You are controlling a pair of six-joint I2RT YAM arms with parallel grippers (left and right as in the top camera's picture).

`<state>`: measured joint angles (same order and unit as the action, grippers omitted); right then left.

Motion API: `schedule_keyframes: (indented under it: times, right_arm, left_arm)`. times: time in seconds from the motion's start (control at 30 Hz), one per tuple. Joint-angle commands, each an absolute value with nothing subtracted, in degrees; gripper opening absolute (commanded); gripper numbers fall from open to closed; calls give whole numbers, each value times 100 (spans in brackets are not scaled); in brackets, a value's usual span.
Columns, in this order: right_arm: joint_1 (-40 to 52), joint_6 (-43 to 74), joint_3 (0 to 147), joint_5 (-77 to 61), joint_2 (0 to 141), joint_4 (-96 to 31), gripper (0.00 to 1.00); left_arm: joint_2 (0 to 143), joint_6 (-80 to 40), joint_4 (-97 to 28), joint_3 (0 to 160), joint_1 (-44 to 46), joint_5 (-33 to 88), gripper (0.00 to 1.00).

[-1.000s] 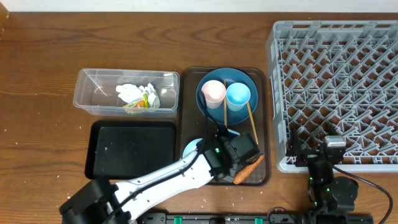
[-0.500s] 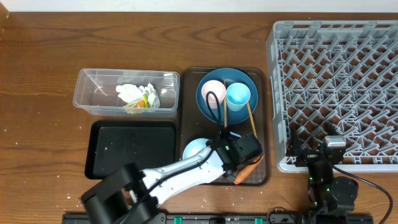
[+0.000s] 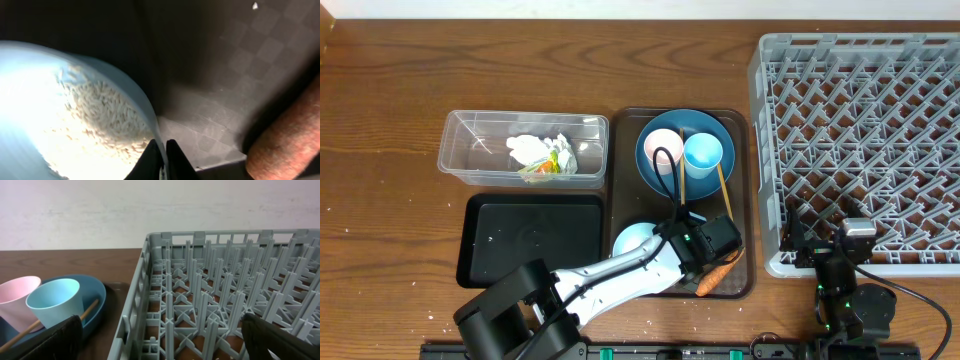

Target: Sort waste into correct bins and load items into the dishwasher rack

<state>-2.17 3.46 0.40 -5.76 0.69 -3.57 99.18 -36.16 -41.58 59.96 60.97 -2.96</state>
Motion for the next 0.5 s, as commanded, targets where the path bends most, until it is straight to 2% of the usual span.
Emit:
schedule_keyframes:
  times: [0.0, 0.47]
  right_arm:
    - [-239, 360, 32, -580, 43, -370, 99]
    - [-239, 360, 32, -580, 43, -370, 99]
  left_arm:
    - [9907, -3649, -4191, 5951, 6117, -366, 6]
    - [8910, -3647, -4377, 5959, 6114, -572, 6]
